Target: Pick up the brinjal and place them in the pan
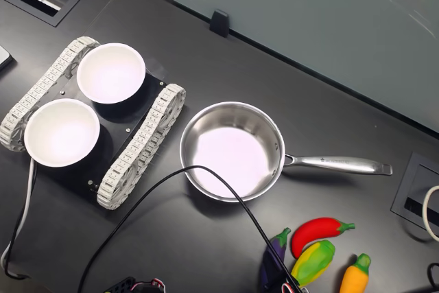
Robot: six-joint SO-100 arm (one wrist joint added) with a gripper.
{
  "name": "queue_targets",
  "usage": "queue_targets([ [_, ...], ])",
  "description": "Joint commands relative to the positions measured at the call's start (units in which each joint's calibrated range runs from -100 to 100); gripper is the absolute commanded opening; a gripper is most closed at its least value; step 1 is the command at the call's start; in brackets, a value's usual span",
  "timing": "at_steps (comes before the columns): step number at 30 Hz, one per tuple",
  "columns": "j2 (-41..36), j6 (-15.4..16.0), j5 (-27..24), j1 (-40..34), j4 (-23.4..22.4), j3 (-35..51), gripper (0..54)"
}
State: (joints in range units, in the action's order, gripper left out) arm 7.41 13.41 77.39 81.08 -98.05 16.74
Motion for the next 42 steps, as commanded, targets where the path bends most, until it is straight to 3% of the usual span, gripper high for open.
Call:
queue_targets([
  [1,-0.8,-1.3,-0.1,-0.2,3.5,0.4,32.2],
  [14,0.9,-3.5,-0.1,-0.7,9.6,-6.4,32.0],
  [20,1.2,-4.7,-1.4,-3.1,15.1,-12.0,31.8],
  [34,0.9,-7.6,-1.6,-6.7,15.4,-12.5,30.8],
  [42,-0.4,-11.6,-1.6,-11.1,15.4,-14.8,29.2],
])
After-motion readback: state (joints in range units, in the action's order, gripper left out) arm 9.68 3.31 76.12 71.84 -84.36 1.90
